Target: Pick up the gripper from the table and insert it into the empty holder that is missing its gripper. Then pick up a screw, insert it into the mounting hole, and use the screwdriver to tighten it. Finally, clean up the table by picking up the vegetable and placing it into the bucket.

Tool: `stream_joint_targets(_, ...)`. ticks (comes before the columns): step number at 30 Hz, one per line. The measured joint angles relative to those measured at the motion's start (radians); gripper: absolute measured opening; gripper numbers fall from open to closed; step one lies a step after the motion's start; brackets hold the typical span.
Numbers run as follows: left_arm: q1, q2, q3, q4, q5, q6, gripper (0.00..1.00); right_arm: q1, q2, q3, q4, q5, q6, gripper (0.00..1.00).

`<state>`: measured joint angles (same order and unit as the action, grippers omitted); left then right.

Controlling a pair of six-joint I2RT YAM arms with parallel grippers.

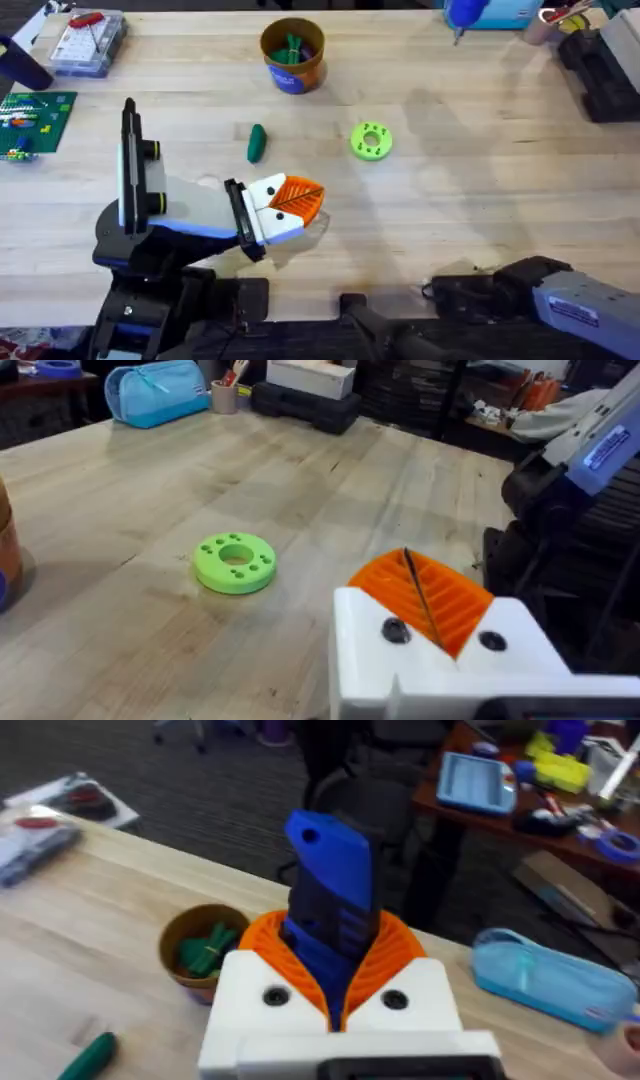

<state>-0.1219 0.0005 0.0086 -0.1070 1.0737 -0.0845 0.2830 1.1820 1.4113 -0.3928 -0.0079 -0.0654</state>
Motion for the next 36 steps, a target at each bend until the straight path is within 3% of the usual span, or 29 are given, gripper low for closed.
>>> stream_joint_targets(15, 0.000, 0.000, 0.000, 0.000, 0.000, 0.000, 0.011, 0.066, -0.008, -0.021, 0.081, -0.178, 0.014, 0.026)
stream_joint_targets(23, 0.000, 0.000, 0.000, 0.000, 0.000, 0.000, 0.011, 0.076, -0.154, -0.333, 0.439, -0.270, 0.073, 0.026)
stream_joint_targets(26, 0.000, 0.000, 0.000, 0.000, 0.000, 0.000, 0.011, 0.076, -0.201, -0.416, 0.499, -0.296, 0.109, 0.026)
stream_joint_targets(36, 0.000, 0.000, 0.000, 0.000, 0.000, 0.000, 0.011, 0.076, -0.216, -0.474, 0.668, -0.558, 0.155, 0.026)
